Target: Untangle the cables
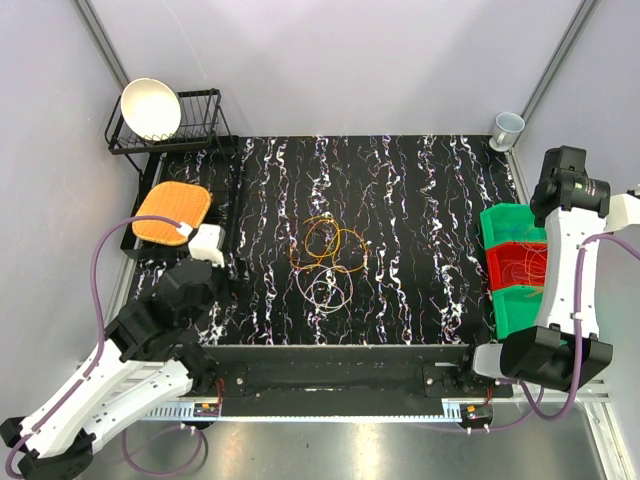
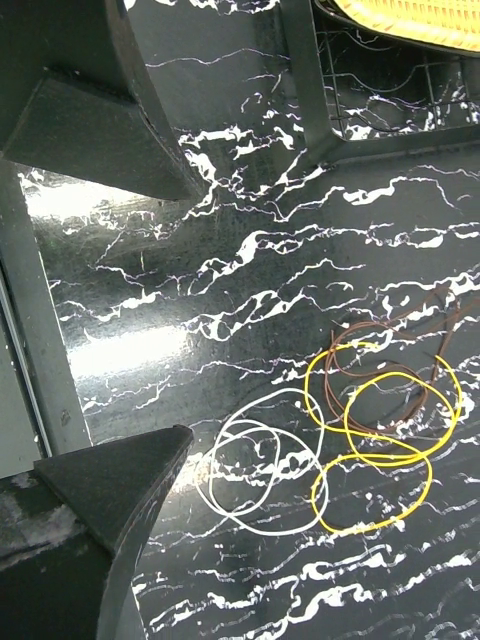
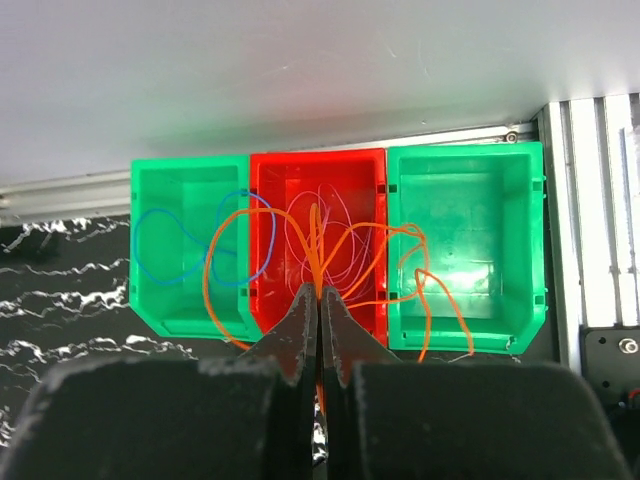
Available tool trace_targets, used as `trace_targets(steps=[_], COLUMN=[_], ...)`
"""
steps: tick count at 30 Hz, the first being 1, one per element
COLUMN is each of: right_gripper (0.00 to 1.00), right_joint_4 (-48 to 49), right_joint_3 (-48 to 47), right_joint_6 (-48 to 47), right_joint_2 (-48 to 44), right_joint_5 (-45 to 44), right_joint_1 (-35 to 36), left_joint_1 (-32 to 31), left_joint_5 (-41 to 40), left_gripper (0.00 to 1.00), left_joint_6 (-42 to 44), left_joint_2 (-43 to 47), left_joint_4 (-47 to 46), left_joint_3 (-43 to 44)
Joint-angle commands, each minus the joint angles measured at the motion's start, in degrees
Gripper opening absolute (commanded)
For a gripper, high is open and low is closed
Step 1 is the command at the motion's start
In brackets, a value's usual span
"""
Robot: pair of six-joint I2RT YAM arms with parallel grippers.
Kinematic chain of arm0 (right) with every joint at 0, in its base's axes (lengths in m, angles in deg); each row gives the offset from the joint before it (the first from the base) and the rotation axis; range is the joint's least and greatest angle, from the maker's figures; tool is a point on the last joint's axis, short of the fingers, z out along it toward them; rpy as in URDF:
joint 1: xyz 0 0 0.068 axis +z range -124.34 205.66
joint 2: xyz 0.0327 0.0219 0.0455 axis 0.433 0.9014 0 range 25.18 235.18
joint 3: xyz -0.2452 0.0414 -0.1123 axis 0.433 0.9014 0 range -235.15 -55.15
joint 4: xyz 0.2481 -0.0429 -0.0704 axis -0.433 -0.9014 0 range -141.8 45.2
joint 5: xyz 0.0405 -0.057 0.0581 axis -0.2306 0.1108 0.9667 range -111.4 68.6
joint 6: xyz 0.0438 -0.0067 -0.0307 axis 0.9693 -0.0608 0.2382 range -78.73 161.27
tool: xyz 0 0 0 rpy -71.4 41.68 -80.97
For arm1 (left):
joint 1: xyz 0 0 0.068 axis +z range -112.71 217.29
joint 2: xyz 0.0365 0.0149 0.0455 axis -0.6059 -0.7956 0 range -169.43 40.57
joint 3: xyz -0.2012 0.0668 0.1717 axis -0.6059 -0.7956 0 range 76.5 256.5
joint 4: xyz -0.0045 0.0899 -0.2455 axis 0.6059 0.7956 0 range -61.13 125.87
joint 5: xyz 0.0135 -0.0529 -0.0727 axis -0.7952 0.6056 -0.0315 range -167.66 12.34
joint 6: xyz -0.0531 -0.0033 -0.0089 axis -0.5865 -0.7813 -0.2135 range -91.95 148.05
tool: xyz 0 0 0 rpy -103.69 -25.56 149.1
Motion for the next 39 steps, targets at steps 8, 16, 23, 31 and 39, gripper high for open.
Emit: trace_targets(steps=[8,16,23,31,39], right_gripper=[0.0,0.0,0.0,0.0,0.0], right_joint_4=[2.9,10.2,11.7,13.0,14.6], right_joint_3=[-2.5,5.6,5.4,0.3,-3.6], right_joint_6=[-2.1,-1.1,-0.9,-3.1,-5.3], right_joint_2=[2.9,8.1,12.5,12.8,12.8], right_joint_5=[-1.7,1.7,2.0,6.3,7.9], right_joint_1=[-0.4,-1.2,-1.5,-1.9,-1.9], left_joint_1=[-0.5,-0.5,-0.6,-0.6,-0.6], left_joint_5=[-0.7,-1.0,-1.1,-1.0,-1.2], left_gripper=[0.99,0.99,0.99,0.99,0.99], left_joint_6=[-0.8,-0.9,-0.9,-0.9,-0.9], left_joint_2=[0.5,-0.4,-0.9,-1.9,-1.9], left_joint_4=[-2.7,-2.7,-2.7,-2.7,-2.8], left_joint_3=[-0.5,-0.5,-0.5,-0.4,-0.5])
